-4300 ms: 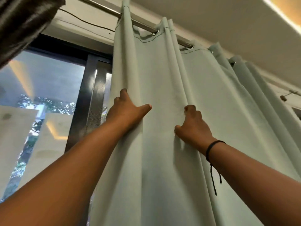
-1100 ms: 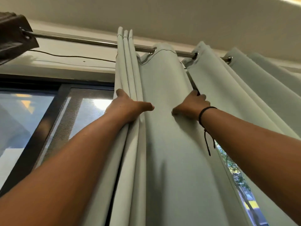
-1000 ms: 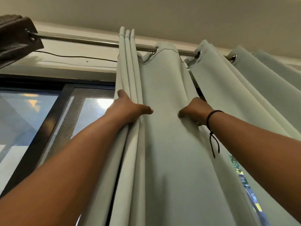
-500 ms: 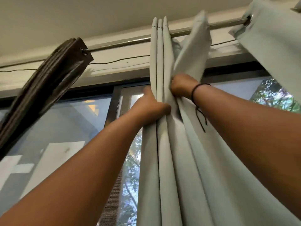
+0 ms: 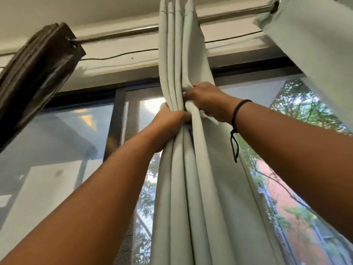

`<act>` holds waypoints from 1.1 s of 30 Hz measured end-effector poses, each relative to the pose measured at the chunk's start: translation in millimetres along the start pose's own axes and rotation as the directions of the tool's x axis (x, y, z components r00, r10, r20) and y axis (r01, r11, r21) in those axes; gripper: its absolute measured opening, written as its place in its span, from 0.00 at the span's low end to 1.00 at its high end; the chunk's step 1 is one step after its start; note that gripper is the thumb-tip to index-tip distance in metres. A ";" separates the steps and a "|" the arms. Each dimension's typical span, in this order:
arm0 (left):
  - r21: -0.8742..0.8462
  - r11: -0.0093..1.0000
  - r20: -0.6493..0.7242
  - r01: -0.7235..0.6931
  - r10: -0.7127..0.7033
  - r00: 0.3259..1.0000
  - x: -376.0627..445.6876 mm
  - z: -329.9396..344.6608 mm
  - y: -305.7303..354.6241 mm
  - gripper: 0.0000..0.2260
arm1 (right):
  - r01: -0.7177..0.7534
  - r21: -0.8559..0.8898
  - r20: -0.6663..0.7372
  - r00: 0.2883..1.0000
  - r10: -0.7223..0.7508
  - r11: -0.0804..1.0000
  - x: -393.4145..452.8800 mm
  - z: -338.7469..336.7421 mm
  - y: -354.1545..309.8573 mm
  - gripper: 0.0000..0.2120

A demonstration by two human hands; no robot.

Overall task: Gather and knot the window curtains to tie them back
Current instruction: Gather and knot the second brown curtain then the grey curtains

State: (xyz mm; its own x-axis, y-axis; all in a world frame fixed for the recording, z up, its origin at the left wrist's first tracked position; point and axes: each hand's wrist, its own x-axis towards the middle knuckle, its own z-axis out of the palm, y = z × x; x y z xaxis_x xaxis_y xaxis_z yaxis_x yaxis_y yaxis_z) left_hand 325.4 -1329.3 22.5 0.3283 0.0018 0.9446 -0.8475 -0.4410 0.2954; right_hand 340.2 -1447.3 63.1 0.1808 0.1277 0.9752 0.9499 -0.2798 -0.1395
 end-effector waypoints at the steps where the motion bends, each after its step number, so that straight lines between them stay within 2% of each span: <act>1: -0.007 1.000 0.008 -0.027 0.027 1.000 3.3 11.0 -0.5 0.11 | 0.012 0.047 -0.034 0.999 -0.010 0.999 -3.7 -1.3 6.3 0.14; 4: -0.061 0.996 -0.011 -0.058 0.057 0.998 12.0 47.2 3.3 0.19 | 0.006 0.102 -0.128 0.992 0.007 0.995 -12.2 -8.2 28.5 0.18; 8: -0.064 0.994 0.072 -0.088 0.093 0.993 17.9 92.5 7.9 0.17 | 0.024 0.229 -0.254 0.966 0.036 0.973 -25.3 -33.4 56.8 0.18; 10: -0.131 0.989 0.059 -0.064 0.072 0.996 18.0 117.6 8.1 0.16 | 0.021 0.278 -0.310 0.948 0.069 0.960 -31.4 -48.4 69.3 0.16; 14: -0.160 0.986 0.044 -0.035 0.043 0.998 23.7 171.6 16.1 0.20 | -0.005 0.218 -0.397 0.913 0.093 0.976 -35.8 -90.7 91.2 0.18; 17: -0.191 0.981 0.040 -0.028 0.036 0.999 31.3 201.3 30.3 0.19 | -0.013 0.118 -0.423 0.904 0.062 0.993 -36.2 -128.8 107.3 0.17; 21: -0.187 0.982 0.084 -0.011 0.028 0.996 33.9 238.3 57.6 0.19 | -0.007 0.073 -0.438 0.898 0.038 0.997 -33.1 -169.1 122.6 0.19; 24: -0.166 0.986 0.140 -0.014 0.038 0.989 39.1 263.6 72.6 0.25 | -0.021 0.072 -0.456 0.888 0.052 0.997 -31.1 -198.7 125.3 0.17; 27: -0.193 0.981 0.164 0.020 0.013 0.986 37.6 273.4 80.2 0.22 | -0.037 0.082 -0.425 0.902 0.069 0.996 -27.3 -212.6 125.6 0.14; 30: -0.336 0.938 0.112 0.080 -0.044 0.993 25.7 262.0 78.1 0.13 | -0.001 0.106 -0.315 0.949 0.035 0.994 -31.3 -196.9 121.5 0.16; 31: -0.373 0.922 0.115 0.106 -0.068 0.991 22.7 253.4 73.0 0.13 | 0.008 0.146 -0.268 0.963 0.032 0.989 -33.8 -188.1 120.0 0.16; 33: -0.340 0.931 0.140 0.134 -0.091 0.986 14.1 228.0 69.3 0.12 | -0.026 0.372 -0.130 0.988 0.080 0.928 -35.6 -172.8 115.7 0.18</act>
State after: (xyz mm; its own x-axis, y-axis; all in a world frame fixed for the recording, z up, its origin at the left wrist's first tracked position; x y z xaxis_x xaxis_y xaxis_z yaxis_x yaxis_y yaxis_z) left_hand 366.4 -1564.4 23.6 0.4594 -0.0836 0.8843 -0.8865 -0.1050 0.4506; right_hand 399.6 -1648.7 41.9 0.2217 -0.0202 0.9749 0.9715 0.0911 -0.2190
